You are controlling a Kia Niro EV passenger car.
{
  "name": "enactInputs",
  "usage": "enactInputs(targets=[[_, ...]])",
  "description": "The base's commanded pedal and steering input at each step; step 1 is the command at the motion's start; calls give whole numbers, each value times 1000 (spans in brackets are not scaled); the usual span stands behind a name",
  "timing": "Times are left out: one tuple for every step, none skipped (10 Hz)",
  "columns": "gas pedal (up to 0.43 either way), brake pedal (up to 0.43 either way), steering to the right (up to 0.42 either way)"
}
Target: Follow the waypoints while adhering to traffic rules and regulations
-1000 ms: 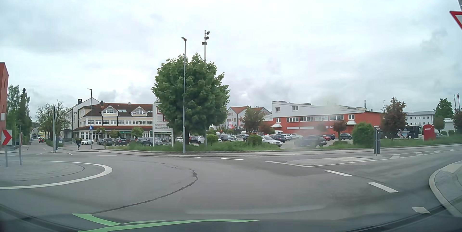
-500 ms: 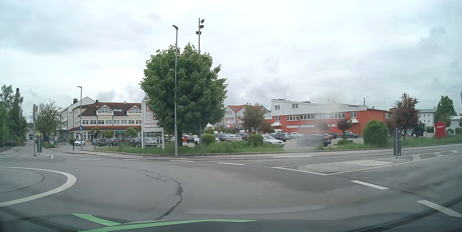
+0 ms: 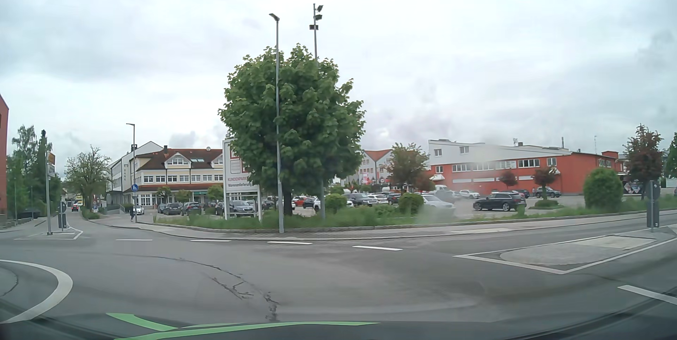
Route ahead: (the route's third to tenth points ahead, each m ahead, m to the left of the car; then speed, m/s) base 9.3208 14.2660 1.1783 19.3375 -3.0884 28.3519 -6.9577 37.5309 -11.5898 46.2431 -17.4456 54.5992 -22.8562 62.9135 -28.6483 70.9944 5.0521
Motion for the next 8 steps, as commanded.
enactInputs(targets=[[39,0,-302],[39,0,-305],[39,0,-261],[39,0,-215],[28,0,-191],[28,0,-159],[28,0,-123],[28,0,-110]])
